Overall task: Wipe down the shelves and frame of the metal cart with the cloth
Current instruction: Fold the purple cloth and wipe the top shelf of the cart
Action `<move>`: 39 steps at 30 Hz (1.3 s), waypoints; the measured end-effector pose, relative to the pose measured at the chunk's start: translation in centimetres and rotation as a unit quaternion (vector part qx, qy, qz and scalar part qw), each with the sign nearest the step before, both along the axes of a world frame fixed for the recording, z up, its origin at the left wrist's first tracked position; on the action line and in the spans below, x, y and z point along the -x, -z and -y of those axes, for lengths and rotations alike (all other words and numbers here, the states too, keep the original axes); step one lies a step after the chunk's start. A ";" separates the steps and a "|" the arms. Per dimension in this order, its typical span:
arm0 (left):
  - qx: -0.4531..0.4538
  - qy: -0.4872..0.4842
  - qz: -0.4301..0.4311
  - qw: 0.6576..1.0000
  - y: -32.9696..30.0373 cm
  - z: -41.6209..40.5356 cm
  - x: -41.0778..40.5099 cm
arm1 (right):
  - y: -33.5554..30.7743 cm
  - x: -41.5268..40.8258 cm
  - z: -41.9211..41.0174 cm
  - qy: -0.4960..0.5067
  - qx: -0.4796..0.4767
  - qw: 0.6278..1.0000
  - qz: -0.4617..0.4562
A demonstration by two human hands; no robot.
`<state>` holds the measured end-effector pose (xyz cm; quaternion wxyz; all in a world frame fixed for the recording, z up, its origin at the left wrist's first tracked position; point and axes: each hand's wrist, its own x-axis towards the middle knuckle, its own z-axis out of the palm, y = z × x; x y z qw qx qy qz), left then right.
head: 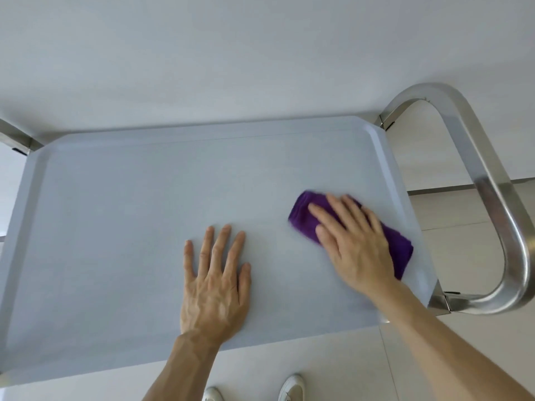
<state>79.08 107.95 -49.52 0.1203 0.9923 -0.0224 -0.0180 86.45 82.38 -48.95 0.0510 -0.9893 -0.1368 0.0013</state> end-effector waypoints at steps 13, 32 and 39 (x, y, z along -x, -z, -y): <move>-0.001 0.003 0.005 1.000 0.3 -0.2 0.0 | 0.7 4.8 -4.4 -0.097 -0.036 0.995 -0.012; 0.000 0.007 0.005 1.000 0.1 -0.2 0.0 | 0.8 -1.7 -6.9 0.021 -0.008 1.000 0.011; 0.191 -0.030 0.038 0.980 -0.8 -0.9 0.2 | 0.1 0.3 -8.5 0.043 -0.015 0.999 0.002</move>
